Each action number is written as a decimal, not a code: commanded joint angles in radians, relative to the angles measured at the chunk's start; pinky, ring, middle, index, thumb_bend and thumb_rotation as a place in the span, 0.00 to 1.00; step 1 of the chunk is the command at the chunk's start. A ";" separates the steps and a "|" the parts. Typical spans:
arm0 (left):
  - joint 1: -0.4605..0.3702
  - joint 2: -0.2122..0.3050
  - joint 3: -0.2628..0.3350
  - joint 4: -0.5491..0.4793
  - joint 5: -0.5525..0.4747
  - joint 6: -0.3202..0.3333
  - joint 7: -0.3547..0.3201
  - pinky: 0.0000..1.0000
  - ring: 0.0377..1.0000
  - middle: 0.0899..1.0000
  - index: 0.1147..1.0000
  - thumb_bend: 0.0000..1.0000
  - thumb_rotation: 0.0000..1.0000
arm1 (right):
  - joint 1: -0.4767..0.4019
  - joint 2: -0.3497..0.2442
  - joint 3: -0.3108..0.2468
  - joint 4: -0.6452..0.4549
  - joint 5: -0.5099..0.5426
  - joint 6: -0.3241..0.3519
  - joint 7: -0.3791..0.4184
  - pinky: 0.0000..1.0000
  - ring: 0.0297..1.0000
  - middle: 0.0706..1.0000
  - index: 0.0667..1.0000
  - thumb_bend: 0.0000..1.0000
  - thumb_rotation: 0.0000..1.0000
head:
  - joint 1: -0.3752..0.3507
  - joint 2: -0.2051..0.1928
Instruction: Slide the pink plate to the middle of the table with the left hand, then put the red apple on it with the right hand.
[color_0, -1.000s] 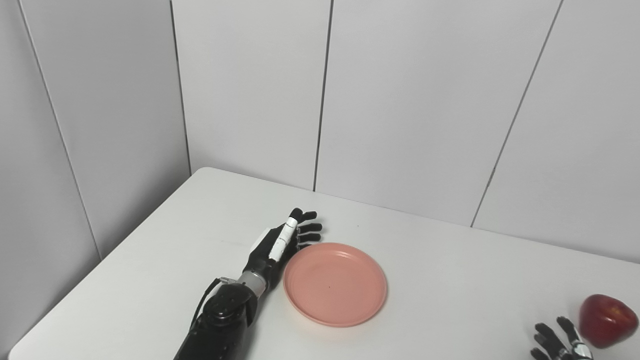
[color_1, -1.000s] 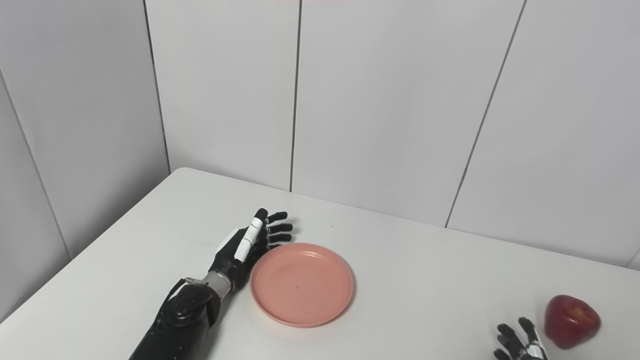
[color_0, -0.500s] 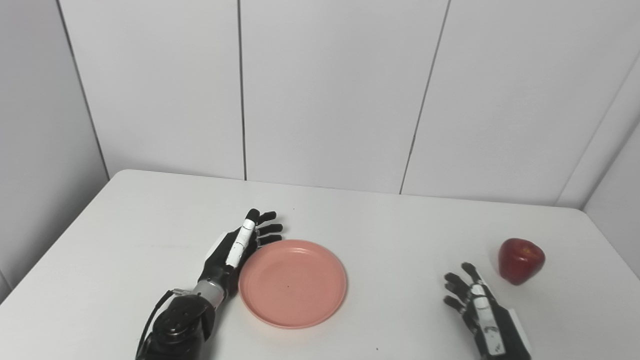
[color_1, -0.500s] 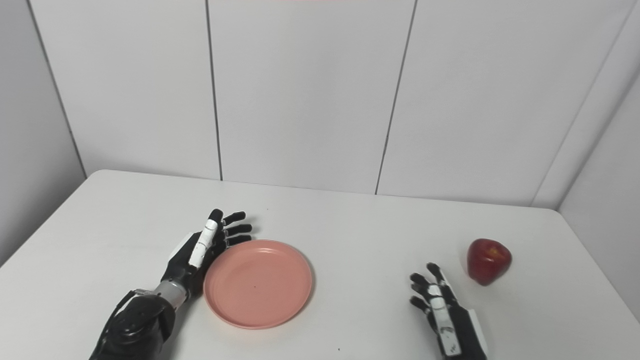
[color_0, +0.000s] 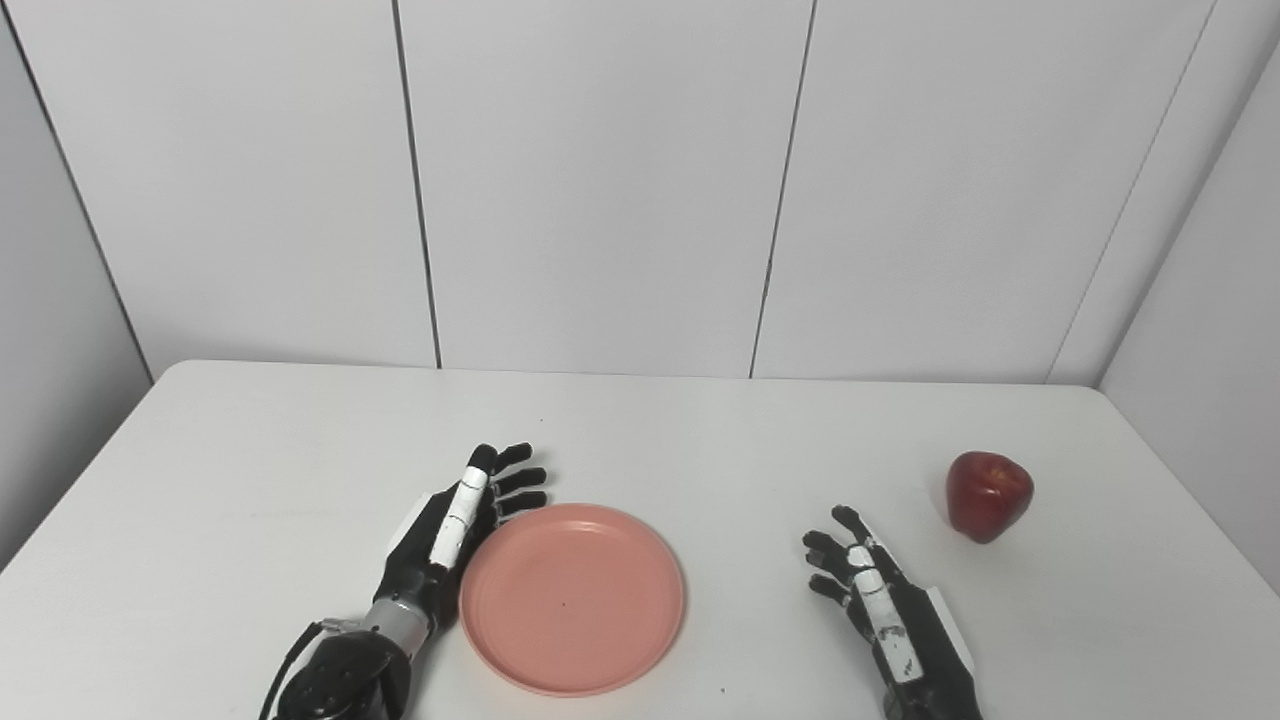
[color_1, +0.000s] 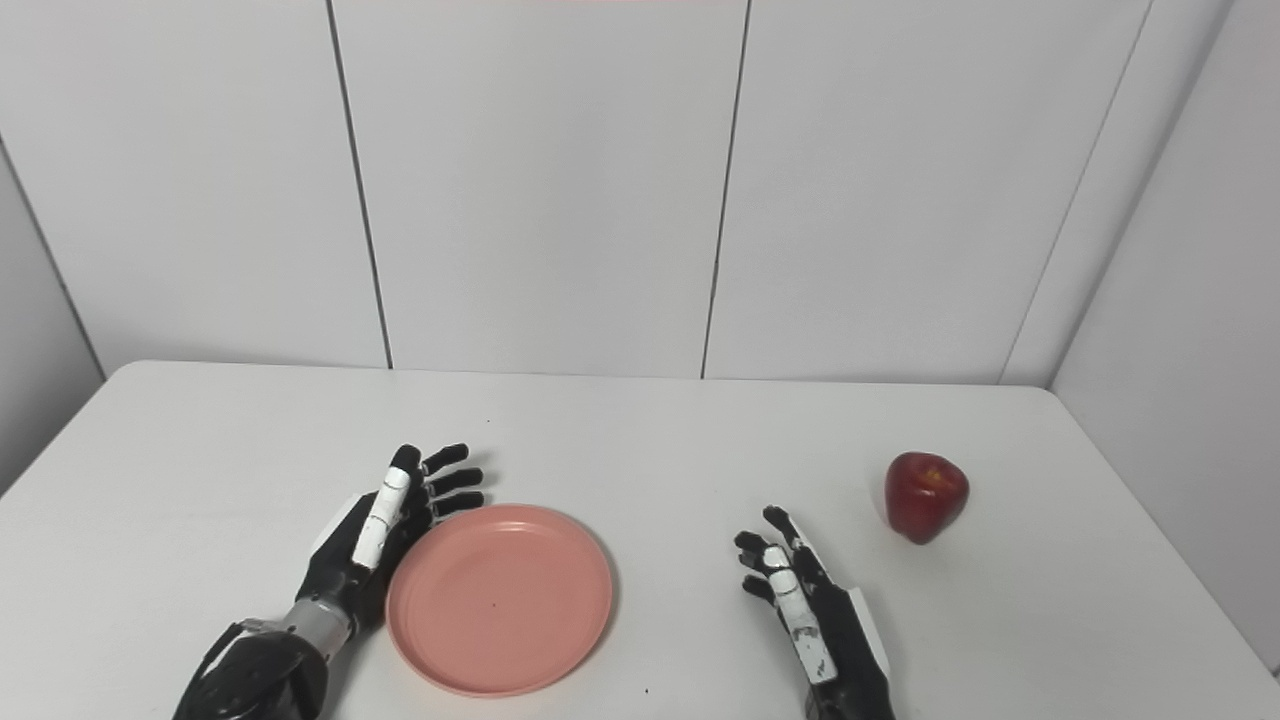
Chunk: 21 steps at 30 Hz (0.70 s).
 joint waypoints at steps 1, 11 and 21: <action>0.000 -0.020 -0.007 -0.013 0.008 0.023 0.008 0.79 0.79 0.80 0.81 0.72 0.97 | -0.023 0.011 0.017 -0.021 -0.002 0.006 0.013 0.83 0.85 0.81 0.91 0.82 0.89 | -0.001 -0.004; 0.039 -0.026 -0.005 -0.068 0.016 0.026 0.021 0.82 0.82 0.82 0.85 0.66 1.00 | -0.010 -0.005 0.014 -0.046 0.005 0.019 0.021 0.83 0.86 0.81 0.92 0.80 0.90 | 0.014 0.012; 0.007 -0.086 0.008 -0.040 0.030 0.033 0.072 0.85 0.82 0.84 0.85 0.67 0.99 | -0.010 -0.009 0.010 -0.037 0.005 0.009 0.026 0.82 0.86 0.81 0.92 0.83 0.89 | 0.035 0.016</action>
